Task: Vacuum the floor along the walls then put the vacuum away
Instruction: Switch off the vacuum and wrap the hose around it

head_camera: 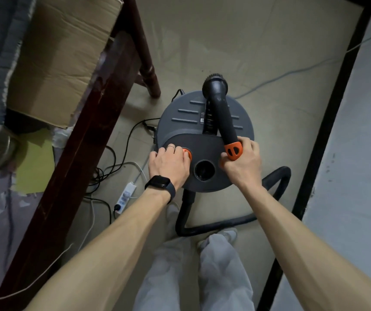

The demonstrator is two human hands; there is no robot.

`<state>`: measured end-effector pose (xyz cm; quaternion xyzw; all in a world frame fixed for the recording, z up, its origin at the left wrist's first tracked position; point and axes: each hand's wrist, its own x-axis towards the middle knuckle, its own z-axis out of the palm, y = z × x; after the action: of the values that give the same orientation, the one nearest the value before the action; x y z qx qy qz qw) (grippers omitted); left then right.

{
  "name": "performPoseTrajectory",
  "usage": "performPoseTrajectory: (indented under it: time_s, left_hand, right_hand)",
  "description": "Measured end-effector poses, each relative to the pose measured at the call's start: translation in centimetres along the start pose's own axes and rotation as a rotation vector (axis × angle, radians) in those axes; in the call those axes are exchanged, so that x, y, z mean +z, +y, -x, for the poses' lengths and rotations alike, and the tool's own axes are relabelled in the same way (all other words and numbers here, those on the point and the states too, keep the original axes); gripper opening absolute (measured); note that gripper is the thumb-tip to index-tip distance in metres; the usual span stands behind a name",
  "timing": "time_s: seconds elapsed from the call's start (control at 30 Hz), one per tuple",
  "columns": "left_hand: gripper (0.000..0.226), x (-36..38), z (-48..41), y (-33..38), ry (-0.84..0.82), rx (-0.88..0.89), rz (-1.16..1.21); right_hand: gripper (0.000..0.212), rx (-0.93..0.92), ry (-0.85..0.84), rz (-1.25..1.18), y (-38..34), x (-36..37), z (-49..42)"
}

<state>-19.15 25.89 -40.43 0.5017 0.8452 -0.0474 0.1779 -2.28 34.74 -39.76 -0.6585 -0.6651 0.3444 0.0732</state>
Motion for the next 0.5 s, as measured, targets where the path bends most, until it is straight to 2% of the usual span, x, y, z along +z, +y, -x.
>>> performPoseTrajectory:
  time_s: [0.1,0.23,0.3,0.37,0.43,0.5]
  left_hand:
    - [0.039,0.5,0.7,1.5,-0.022,-0.004,0.014]
    - [0.042,0.2,1.7,3.1,-0.105,-0.028,0.046]
    - [0.041,-0.8,2.0,3.6,-0.229,-0.058,0.076]
    - [0.037,-2.7,2.4,4.0,-0.403,-0.098,0.045]
    - [0.039,-5.2,3.4,4.7,-0.516,-0.084,-0.017]
    - [0.059,-7.6,5.2,6.9,-0.549,0.044,0.124]
  right_hand:
    - [0.05,-0.054,-0.01,0.056,1.7,-1.1,-1.0]
    - [0.058,0.008,-0.072,0.066,2.3,-2.3,-1.6]
    - [0.061,0.068,-0.125,0.047,1.8,-4.0,-0.8]
    - [0.053,0.075,-0.093,0.008,0.9,-6.9,0.3]
    - [0.04,0.067,-0.037,-0.11,-1.0,-11.3,1.5]
    - [0.035,0.1,0.011,-0.393,-4.0,-17.1,2.3]
